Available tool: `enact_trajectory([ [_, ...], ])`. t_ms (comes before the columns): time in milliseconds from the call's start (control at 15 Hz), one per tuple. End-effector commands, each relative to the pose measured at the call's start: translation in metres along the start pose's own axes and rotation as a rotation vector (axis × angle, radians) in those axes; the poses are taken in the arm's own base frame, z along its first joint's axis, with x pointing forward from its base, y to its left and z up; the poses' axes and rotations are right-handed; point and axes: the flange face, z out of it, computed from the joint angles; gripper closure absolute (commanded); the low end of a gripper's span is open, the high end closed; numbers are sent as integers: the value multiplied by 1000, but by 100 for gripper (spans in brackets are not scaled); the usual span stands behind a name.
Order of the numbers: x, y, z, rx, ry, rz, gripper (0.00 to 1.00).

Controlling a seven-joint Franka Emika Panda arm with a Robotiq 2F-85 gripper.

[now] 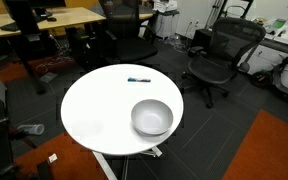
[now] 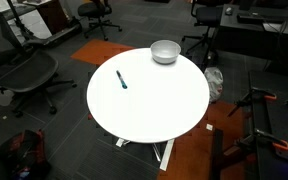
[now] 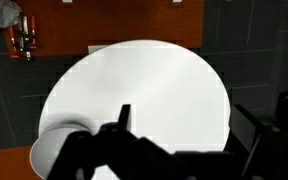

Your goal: Put the green marker inside the grey bowl

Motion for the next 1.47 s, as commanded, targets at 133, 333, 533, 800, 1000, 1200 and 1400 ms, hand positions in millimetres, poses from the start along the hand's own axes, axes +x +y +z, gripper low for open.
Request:
enact_trajectory([
  [133, 79, -34, 19, -47, 22, 172, 0],
  [333, 116, -45, 42, -69, 36, 286, 0],
  [533, 153, -54, 75, -63, 54, 333, 0],
  [800, 201, -60, 116, -63, 110, 368, 0],
  [1000, 235, -61, 145, -60, 138, 404, 0],
  [1200, 268, -63, 170, -74, 163, 461, 0],
  [1400, 296, -64, 192, -77, 174, 503, 0],
])
